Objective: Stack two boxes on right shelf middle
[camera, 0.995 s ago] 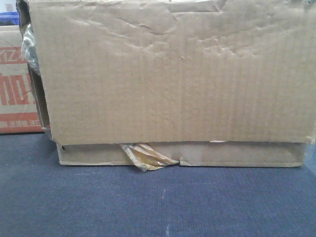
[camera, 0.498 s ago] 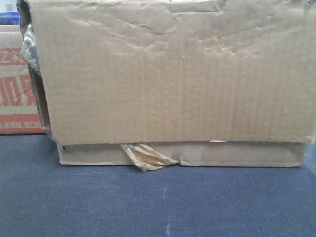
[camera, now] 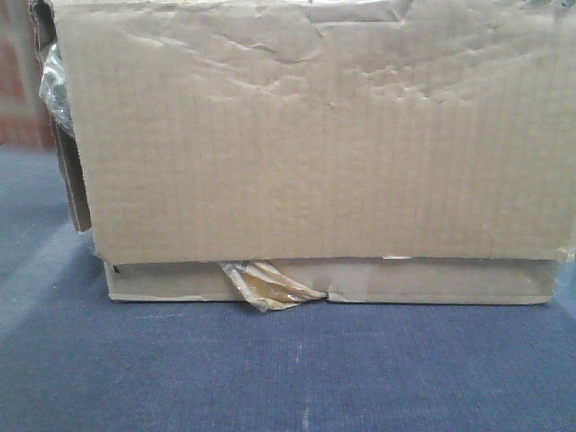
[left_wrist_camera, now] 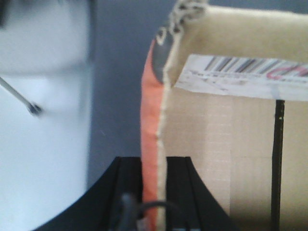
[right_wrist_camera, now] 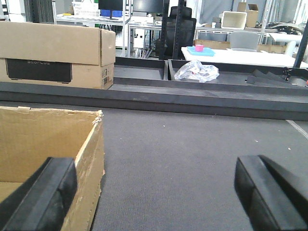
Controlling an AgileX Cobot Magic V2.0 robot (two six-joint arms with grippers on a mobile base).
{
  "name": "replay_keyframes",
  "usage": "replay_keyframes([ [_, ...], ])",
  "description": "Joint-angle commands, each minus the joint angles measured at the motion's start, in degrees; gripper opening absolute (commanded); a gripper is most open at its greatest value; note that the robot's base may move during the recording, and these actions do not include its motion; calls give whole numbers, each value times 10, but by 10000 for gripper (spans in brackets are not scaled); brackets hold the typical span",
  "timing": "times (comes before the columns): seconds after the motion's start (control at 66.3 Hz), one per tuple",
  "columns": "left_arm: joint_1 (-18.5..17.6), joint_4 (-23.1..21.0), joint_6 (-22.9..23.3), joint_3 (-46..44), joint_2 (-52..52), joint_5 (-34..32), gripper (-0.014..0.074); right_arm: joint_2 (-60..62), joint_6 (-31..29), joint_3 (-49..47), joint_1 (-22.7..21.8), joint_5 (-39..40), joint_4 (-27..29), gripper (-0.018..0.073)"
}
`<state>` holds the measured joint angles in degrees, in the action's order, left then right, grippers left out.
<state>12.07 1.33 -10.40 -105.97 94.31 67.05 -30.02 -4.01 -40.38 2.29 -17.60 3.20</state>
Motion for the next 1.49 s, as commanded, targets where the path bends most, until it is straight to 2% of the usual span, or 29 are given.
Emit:
replay_keyframes([
  [0.0,4,-5,25,-35,-36,-4,-111,-2,-1,-4,1,15,-5,558],
  [0.09,-1,-20,42,-68,-57,-4,-111,-2,-1,-4,1,15,-5,558],
  [0.226,-39,-23,69,-114,-78,-4,-111,-2,-1,-4,1,15,-5,558],
  [0.347,-103,-24,94,-146,-80,-4,-111,-2,-1,-4,1,15,-5,558],
  [0.573,-250,-24,150,-151,-65,-26,-111,-2,-1,-4,1,15,-5,558],
  [0.664,-299,-24,166,-151,-45,-35,-111,-2,-1,-4,1,15,-5,558],
  [0.754,-332,-21,172,-151,-22,-38,-111,-2,-1,-4,3,15,-5,558],
  [0.95,-358,-21,190,-151,45,-38,-111,-2,-1,-4,10,15,-5,558],
  [1.387,-358,-40,196,-151,150,-15,-111,-2,-1,-4,12,14,-5,558],
  [1.478,-358,-41,196,-151,150,-15,-69,-2,-1,-4,12,14,-5,558],
])
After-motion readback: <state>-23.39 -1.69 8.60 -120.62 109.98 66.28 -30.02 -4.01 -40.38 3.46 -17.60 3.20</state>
